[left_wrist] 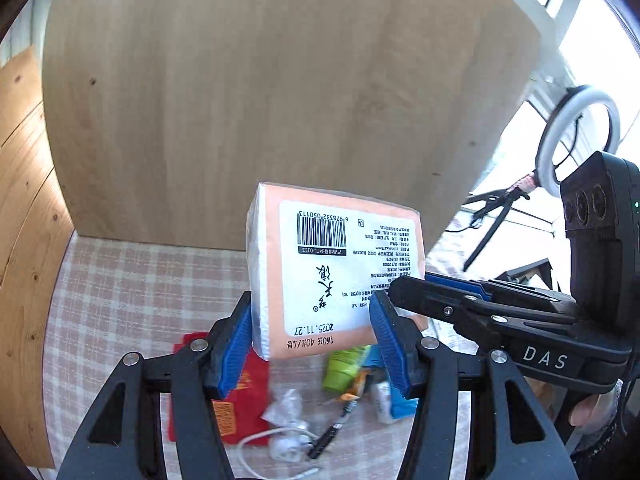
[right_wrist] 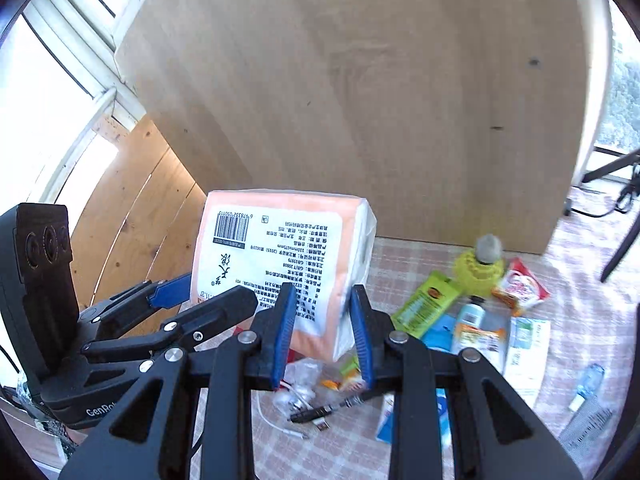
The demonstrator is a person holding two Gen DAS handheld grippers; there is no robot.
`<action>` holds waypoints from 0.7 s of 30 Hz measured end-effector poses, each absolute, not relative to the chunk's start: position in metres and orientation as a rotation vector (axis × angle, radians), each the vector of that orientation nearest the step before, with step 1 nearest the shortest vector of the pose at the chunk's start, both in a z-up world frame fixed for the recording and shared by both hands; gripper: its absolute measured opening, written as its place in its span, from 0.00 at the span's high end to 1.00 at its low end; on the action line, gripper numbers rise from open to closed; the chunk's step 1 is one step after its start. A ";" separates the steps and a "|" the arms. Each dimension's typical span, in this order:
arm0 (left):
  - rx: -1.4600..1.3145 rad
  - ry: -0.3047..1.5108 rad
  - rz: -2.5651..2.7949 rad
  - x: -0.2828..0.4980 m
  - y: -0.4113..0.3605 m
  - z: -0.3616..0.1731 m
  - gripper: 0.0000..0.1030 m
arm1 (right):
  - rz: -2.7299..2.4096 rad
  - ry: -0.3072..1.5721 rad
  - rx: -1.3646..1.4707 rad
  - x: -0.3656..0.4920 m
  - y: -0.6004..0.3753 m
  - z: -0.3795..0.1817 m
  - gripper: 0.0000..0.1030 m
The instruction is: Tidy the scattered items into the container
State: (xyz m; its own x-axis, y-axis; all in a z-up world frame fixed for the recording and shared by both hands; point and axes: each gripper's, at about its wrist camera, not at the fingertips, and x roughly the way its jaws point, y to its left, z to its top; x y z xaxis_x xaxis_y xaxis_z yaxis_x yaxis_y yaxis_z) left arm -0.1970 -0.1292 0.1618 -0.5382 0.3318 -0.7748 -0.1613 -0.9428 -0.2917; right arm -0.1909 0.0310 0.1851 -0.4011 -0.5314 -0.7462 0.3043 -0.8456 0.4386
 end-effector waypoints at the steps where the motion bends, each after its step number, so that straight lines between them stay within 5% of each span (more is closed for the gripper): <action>1: -1.306 -0.249 2.500 -0.193 -0.114 0.169 0.48 | -2.276 -0.340 1.312 -0.183 0.050 0.190 0.72; 21: -1.155 0.075 2.003 -0.098 0.324 0.207 0.48 | -2.758 -0.813 1.369 -0.005 0.494 0.202 0.72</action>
State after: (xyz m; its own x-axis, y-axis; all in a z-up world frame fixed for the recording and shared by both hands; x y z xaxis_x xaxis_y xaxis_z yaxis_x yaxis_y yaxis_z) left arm -0.0981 0.3238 0.2074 -0.2584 0.6104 -0.7488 -0.6649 -0.6747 -0.3205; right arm -0.0051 0.4943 0.2025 -0.6295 -0.1824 -0.7552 -0.2566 -0.8687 0.4237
